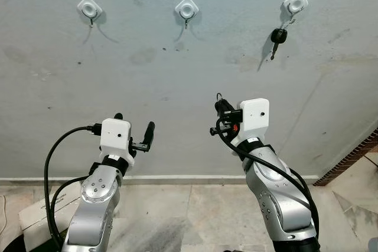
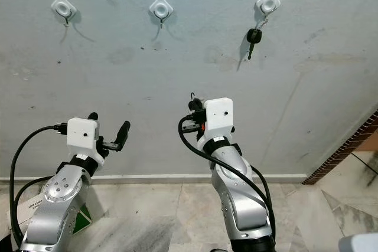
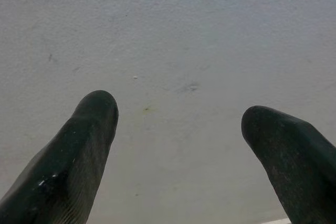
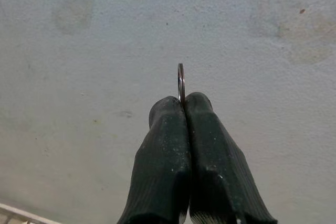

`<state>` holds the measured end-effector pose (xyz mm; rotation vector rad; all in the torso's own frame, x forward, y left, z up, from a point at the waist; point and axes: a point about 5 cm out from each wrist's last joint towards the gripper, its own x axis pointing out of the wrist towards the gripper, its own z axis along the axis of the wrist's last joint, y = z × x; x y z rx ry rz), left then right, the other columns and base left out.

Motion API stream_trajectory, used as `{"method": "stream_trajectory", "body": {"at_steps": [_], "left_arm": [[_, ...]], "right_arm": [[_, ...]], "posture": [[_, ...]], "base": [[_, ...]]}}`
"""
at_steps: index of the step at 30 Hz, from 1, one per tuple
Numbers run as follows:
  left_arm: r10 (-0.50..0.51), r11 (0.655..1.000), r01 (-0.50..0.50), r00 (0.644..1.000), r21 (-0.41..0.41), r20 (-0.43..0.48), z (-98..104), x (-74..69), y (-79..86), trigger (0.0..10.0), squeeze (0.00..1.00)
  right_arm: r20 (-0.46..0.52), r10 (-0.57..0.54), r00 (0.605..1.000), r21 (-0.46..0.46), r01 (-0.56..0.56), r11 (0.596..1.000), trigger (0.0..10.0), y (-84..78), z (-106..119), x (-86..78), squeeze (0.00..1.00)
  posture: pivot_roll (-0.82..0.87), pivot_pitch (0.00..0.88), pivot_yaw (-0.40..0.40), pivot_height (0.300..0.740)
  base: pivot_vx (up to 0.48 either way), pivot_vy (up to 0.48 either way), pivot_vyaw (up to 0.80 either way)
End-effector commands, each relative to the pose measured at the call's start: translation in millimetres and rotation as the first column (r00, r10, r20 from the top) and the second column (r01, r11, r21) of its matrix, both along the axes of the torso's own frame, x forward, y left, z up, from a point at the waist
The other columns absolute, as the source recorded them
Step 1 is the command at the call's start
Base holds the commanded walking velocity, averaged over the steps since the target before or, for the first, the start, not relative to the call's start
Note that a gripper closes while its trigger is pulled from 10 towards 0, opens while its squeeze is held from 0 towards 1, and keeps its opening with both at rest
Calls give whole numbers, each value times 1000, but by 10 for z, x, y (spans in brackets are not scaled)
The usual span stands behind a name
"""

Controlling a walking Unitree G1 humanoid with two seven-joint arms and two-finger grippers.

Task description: Hang keys on a hook

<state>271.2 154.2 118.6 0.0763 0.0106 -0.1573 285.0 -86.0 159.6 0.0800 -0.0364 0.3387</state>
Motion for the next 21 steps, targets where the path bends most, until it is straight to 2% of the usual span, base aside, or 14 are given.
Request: {"method": "stream_trajectory", "body": {"at_steps": [1,7,15,21], "left_arm": [[14,1000,-14,999,6,32,66,-38,69,10000,0],[23,1000,-24,999,17,36,68,-84,152,10000,0],[9,1000,-10,999,12,39,67,-86,111,10000,0],[4,1000,-5,999,7,38,70,-102,101,10000,0]], "right_arm": [[25,26,999,18,-26,999,10000,25,56,-26,0],[30,62,998,28,-63,998,10000,53,68,-42,0],[31,80,996,25,-81,996,10000,88,63,-45,0],[45,80,996,6,-80,997,10000,34,66,-76,0]], "posture": [[56,100,58,740],[64,99,55,740],[62,94,52,740],[60,94,53,740]], "base": [[0,0,0],[0,0,0],[287,0,0],[349,0,0]]}}
